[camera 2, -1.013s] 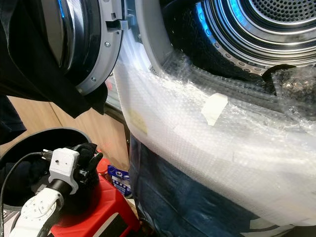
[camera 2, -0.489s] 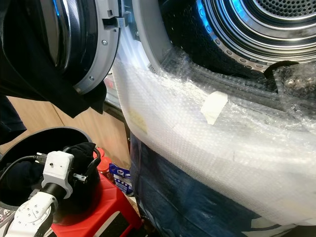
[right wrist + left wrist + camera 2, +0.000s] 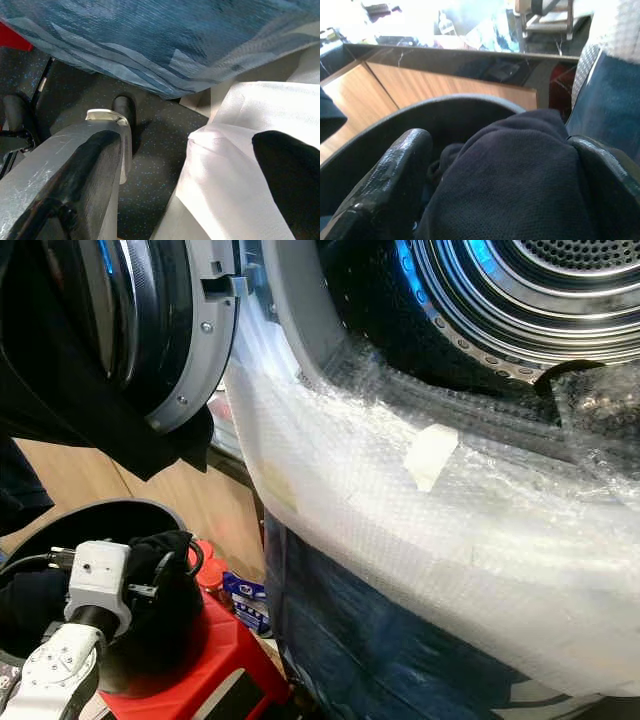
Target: Clothes washing
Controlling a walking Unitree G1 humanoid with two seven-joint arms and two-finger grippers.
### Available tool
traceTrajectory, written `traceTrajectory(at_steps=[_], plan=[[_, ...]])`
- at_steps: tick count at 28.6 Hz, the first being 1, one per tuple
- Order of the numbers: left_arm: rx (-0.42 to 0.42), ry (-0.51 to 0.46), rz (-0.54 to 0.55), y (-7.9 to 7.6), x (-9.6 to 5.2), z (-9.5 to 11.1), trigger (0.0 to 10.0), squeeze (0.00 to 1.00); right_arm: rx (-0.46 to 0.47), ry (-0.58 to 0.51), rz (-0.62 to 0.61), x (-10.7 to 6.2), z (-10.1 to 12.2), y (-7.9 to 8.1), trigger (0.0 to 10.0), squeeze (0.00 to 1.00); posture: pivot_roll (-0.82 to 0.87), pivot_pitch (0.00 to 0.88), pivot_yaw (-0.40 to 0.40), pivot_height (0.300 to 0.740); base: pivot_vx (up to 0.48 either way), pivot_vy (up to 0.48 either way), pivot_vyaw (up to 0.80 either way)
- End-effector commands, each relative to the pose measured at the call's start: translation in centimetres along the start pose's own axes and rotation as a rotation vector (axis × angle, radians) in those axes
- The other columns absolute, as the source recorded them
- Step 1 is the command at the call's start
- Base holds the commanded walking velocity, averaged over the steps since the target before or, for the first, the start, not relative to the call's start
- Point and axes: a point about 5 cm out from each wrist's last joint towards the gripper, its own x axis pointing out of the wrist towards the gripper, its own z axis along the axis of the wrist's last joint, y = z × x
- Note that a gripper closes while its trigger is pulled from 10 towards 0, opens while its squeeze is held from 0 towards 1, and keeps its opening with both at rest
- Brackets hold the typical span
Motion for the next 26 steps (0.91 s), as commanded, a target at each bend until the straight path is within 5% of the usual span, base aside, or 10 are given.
traceTrajectory(at_steps=[1,15,16,17,26], plan=[[0.025,0.057,0.003,-0.2,0.1,-0.8,10.0,0.0,-0.022,0.023,0.008,0.0,-0.7,0.2,10.0,0.0,0.12,0.077,0.032,0.74,0.0,0.0,0.0],[0.043,0.168,0.035,-0.4,0.3,-2.6,10.0,0.0,-0.122,0.018,0.021,-0.1,-0.8,0.4,10.0,0.0,0.11,0.043,0.034,0.74,0.0,0.0,0.0],[0.045,0.161,0.028,-0.5,0.4,-2.6,3.9,0.0,-0.124,0.017,0.021,-0.1,-0.8,0.5,10.0,0.0,0.1,0.04,0.034,0.74,0.0,0.0,0.0],[0.04,0.152,0.017,-0.7,0.5,-2.5,0.0,0.0,-0.124,0.016,0.022,-0.1,-0.8,0.6,10.0,0.0,0.1,0.037,0.033,0.74,0.0,0.0,0.0],[0.046,0.133,-0.009,-1.4,0.6,-2.2,0.0,0.0,-0.194,0.029,0.042,-0.1,-1.2,0.8,10.0,0.0,0.12,0.02,0.022,0.74,0.0,0.0,0.0]])
